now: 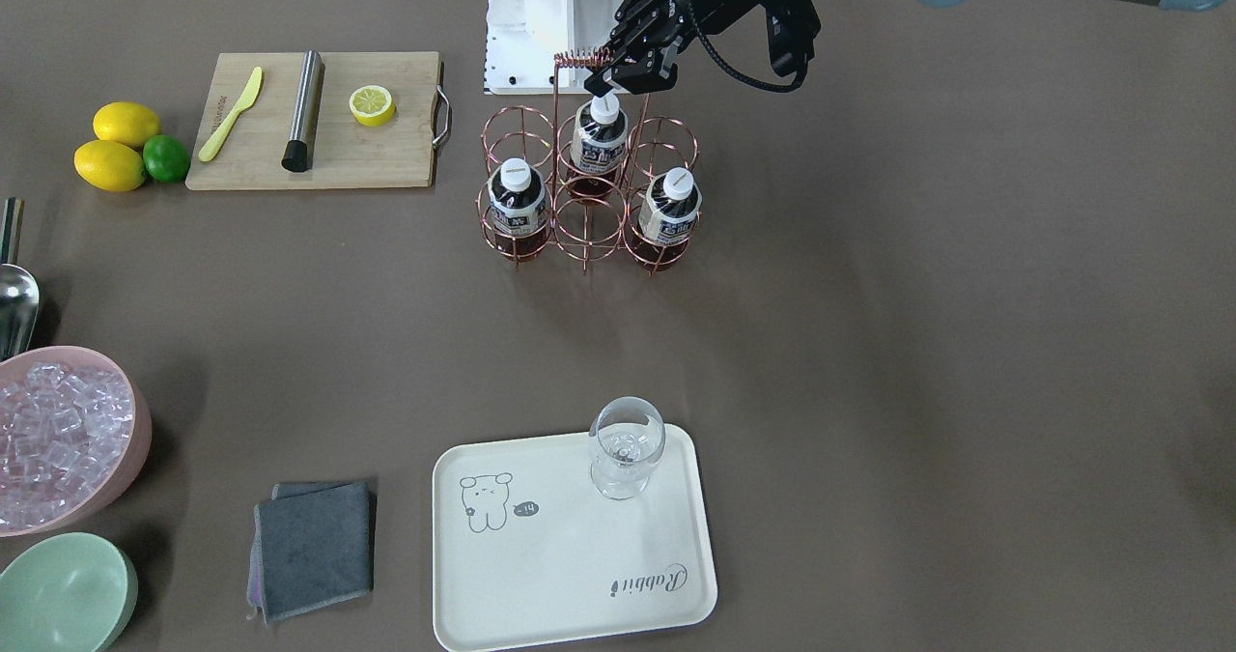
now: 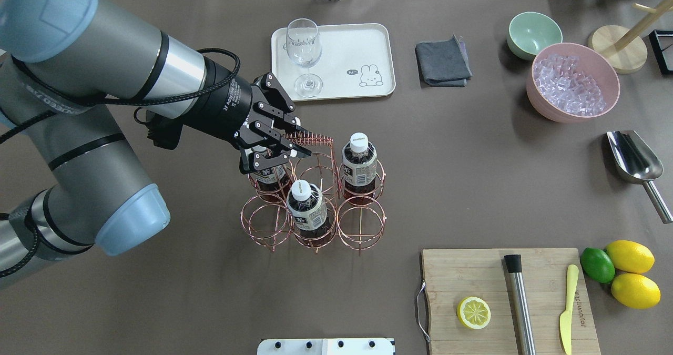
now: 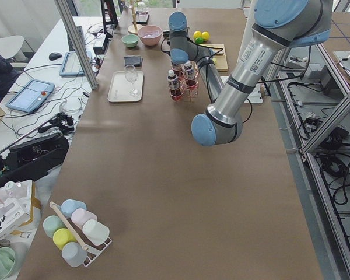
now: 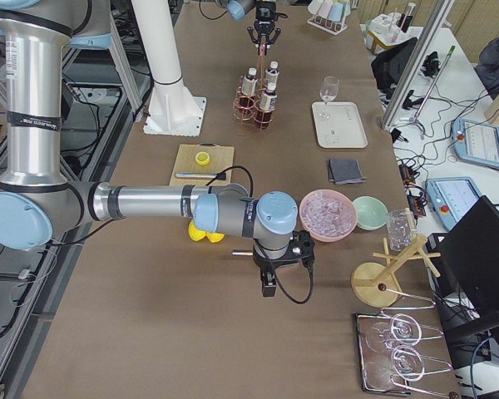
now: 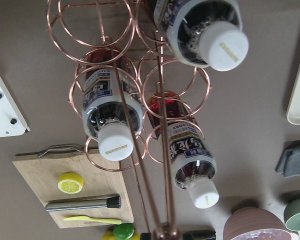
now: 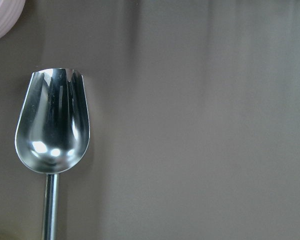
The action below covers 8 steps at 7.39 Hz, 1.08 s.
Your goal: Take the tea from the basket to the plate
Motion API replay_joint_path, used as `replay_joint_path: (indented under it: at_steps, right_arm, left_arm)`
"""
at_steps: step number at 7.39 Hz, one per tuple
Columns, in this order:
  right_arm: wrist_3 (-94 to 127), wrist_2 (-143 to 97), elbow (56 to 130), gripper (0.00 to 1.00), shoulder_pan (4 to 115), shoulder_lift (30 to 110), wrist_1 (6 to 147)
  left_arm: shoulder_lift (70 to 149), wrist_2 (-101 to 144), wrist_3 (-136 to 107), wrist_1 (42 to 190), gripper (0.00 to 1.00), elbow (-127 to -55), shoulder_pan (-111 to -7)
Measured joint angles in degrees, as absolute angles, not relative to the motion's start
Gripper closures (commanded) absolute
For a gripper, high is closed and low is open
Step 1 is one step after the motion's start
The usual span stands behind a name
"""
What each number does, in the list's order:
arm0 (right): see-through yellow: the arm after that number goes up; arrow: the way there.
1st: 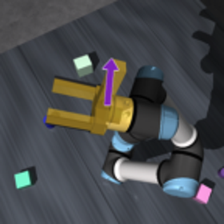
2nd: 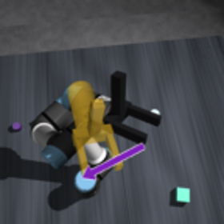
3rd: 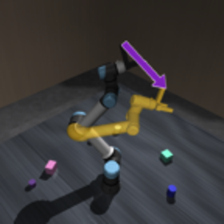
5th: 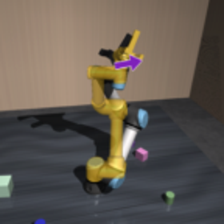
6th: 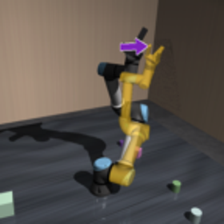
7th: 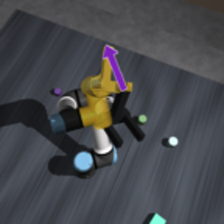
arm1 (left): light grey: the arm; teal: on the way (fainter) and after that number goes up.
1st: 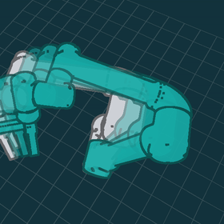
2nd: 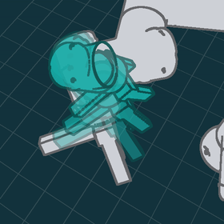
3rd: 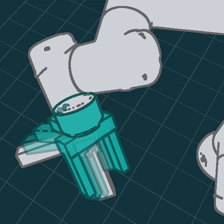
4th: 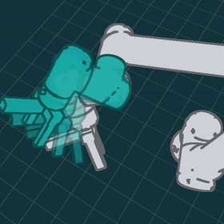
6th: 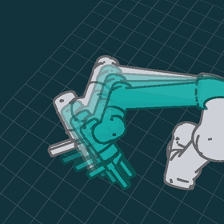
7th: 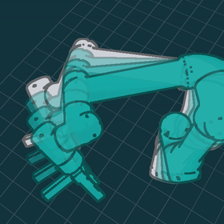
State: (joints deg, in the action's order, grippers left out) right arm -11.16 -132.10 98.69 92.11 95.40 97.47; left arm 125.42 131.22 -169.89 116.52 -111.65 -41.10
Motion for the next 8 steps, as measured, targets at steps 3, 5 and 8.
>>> replay_joint_path:
  at_steps: [3, 5, 8]
  right_arm:
    - [-11.2, -132.1, 98.6, 0.01, 92.1, 95.5, 97.5]
    - [-11.2, -132.0, 98.6, 0.01, 92.1, 95.5, 97.5]
    - [-11.2, -132.0, 98.5, 0.01, 92.1, 95.6, 97.5]
  left_arm:
    - [124.9, 129.9, -170.2, 118.0, 1.0, -111.2, -38.8]
    - [124.6, 129.4, -170.2, 118.6, 1.0, -110.8, -38.3]
    - [124.2, 129.4, -170.2, 119.3, 1.0, -110.7, -38.3]
